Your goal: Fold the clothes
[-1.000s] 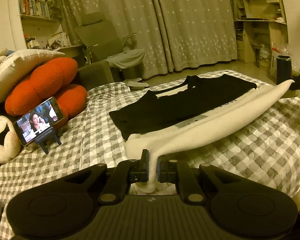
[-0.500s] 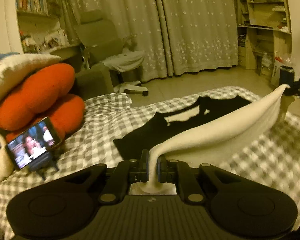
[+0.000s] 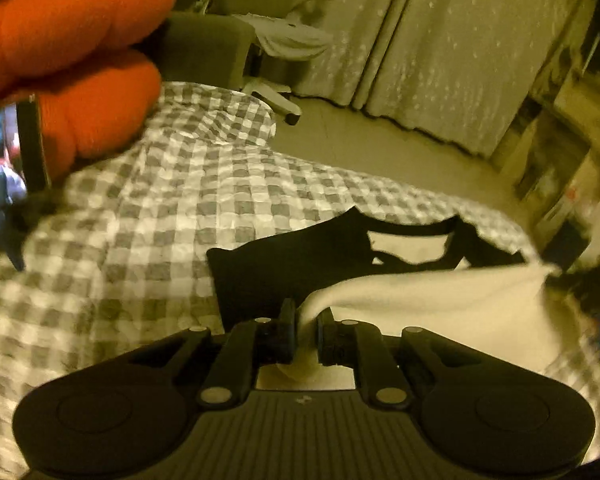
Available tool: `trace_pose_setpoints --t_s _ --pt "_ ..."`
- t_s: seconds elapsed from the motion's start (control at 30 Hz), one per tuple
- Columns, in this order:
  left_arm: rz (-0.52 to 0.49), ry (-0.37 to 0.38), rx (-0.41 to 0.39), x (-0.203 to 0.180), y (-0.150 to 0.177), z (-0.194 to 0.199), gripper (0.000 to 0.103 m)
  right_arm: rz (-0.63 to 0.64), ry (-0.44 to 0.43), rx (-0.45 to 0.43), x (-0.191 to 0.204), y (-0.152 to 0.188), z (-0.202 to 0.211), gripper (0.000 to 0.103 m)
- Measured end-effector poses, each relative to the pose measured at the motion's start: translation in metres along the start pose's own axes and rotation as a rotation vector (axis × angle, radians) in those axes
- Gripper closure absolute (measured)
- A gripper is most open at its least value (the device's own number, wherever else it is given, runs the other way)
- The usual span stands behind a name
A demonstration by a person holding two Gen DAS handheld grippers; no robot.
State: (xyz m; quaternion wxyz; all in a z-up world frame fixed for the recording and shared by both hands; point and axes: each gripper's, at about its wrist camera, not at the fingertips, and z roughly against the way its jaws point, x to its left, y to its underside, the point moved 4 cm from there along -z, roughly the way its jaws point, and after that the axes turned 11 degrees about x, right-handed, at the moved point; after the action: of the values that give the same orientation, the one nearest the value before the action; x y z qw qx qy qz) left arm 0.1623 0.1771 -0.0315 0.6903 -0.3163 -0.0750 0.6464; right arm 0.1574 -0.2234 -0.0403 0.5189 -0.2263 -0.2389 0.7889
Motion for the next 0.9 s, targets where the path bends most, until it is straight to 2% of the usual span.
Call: trace_pose_setpoints --t_s 0.07,0.13,0.23,0.3,0.37,0.47,0.53,0.67,0.8,0.9 --pt "0.019 0.03 -0.014 0.003 0.0 0.0 0.088 -0.031 -0.029 -0.01 -0.006 0.0 0.0 0.09" --pt "0.036 0.051 -0.026 0.004 -0.002 0.0 0.088 -0.06 -0.057 -0.021 -0.013 0.0 0.002 0.085" --pt "0.07 0.086 -0.048 0.006 -0.007 -0.001 0.088 -0.096 -0.092 -0.031 -0.02 -0.001 0.001 0.085" --pt "0.098 0.082 -0.051 0.008 -0.011 -0.004 0.088 -0.112 -0.117 -0.03 -0.021 -0.002 -0.002 0.084" --pt "0.099 0.047 -0.052 0.007 -0.014 -0.008 0.088 -0.126 -0.14 -0.029 -0.022 -0.003 -0.005 0.084" --pt "0.095 0.019 -0.068 0.004 -0.015 -0.012 0.088 -0.143 -0.141 -0.03 -0.021 -0.005 -0.008 0.086" --pt "0.11 0.026 -0.079 0.006 -0.016 -0.011 0.088 -0.154 -0.135 -0.035 -0.022 -0.006 -0.008 0.09" --pt "0.136 0.064 -0.097 0.011 -0.015 -0.009 0.087 -0.177 -0.117 -0.059 -0.025 -0.007 -0.003 0.092" --pt "0.157 0.073 -0.12 0.019 -0.012 -0.005 0.069 -0.184 -0.105 -0.074 -0.027 -0.007 0.002 0.092" --pt "0.178 0.07 -0.136 0.024 -0.011 0.0 0.064 -0.184 -0.091 -0.072 -0.025 -0.006 0.0 0.092"
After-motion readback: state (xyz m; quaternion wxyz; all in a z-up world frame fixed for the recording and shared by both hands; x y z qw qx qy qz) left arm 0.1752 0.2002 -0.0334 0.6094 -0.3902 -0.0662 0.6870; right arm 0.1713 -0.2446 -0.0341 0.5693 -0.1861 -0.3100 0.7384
